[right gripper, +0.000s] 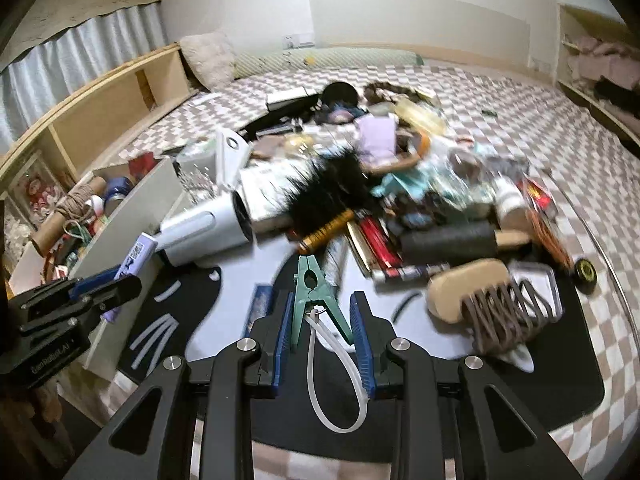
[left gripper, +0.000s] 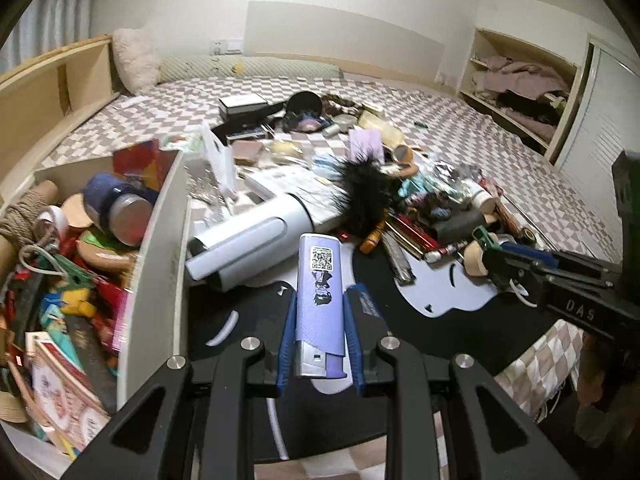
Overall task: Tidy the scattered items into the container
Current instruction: 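Carry the purple lighter with the left gripper while the right gripper carries the clothespin toward the white box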
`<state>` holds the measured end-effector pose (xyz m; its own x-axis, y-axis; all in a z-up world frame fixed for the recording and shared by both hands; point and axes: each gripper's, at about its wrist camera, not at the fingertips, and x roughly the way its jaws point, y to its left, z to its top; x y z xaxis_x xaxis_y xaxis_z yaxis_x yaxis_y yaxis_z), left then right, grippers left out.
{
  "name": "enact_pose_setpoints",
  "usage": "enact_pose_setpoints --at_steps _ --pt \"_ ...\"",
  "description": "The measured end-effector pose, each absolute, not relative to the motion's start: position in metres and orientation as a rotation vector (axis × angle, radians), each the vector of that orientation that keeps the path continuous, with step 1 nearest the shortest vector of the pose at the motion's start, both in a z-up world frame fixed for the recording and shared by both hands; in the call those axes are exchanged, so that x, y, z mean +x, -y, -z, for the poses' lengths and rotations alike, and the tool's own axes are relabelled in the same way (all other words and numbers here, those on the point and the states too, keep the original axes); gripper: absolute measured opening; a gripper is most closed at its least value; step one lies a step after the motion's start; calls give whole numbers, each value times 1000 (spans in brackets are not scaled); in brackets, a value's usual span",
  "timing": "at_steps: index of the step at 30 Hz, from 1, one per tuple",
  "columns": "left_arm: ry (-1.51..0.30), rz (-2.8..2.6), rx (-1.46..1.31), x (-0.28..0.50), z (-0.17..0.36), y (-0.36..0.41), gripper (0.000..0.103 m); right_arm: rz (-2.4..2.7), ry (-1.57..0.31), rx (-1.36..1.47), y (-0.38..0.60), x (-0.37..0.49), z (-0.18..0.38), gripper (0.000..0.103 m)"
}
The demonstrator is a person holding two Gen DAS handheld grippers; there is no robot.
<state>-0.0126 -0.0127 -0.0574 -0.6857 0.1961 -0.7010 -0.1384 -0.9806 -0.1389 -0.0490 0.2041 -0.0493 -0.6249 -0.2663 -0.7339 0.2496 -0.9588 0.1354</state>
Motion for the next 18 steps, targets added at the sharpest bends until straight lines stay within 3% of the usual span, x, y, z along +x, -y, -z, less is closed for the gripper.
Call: enact_pose_setpoints --at_steps 18 --pt "201 -2926 -1106 -11 38 81 23 2492 -16 977 -108 -83 1 29"
